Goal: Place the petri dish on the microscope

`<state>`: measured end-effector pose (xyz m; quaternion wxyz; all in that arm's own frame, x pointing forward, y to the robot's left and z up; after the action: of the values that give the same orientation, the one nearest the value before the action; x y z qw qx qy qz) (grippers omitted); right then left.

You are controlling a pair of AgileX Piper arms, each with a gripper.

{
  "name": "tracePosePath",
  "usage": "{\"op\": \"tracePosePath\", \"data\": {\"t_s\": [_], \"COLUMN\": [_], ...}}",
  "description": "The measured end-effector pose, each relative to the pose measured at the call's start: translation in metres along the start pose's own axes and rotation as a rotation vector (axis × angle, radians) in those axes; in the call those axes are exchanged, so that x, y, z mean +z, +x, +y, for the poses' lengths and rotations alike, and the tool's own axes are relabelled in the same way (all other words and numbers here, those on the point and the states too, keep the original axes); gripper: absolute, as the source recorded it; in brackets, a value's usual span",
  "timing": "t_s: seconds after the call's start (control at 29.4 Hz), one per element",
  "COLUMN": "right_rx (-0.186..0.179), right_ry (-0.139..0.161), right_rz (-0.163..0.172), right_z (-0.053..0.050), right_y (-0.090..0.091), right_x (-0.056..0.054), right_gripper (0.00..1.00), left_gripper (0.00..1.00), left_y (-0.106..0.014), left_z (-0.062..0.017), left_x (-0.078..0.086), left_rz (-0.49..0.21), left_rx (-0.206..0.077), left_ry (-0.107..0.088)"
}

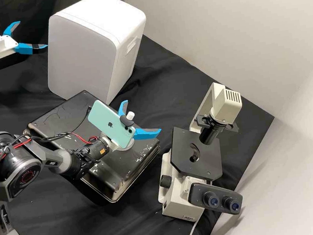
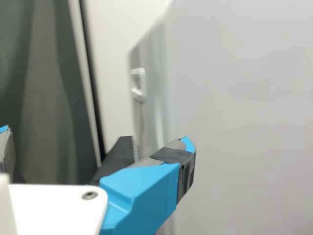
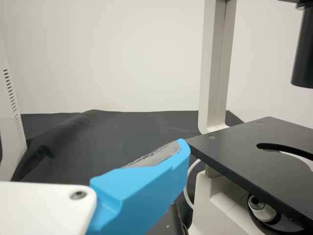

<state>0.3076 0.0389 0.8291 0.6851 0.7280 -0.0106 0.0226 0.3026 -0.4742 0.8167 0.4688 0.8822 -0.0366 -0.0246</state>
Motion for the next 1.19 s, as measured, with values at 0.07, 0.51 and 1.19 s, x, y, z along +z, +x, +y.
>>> {"op": "tracePosePath", "data": {"t_s": [0.07,0.51,1.19], "right_rx": [0.000,0.000,0.000], "right_ry": [0.000,0.000,0.000], "right_rz": [0.000,0.000,0.000], "right_z": [0.000,0.000,0.000], "right_y": [0.000,0.000,0.000], "right_x": [0.000,0.000,0.000], "right_gripper": [1.00,1.00,1.00], "left_gripper": [1.00,1.00,1.00], "left_y": [-0.004,-0.048,-0.120], "left_z": [-0.0013,-0.0281,-0.0546], "left_x": [0.009,0.050,0.079], "left_rz": [-0.031,-0.203,-0.452], "left_rx": [-0.007,-0.071,-0.174], "left_ry": [-0.002,-0.007,0.013]}}
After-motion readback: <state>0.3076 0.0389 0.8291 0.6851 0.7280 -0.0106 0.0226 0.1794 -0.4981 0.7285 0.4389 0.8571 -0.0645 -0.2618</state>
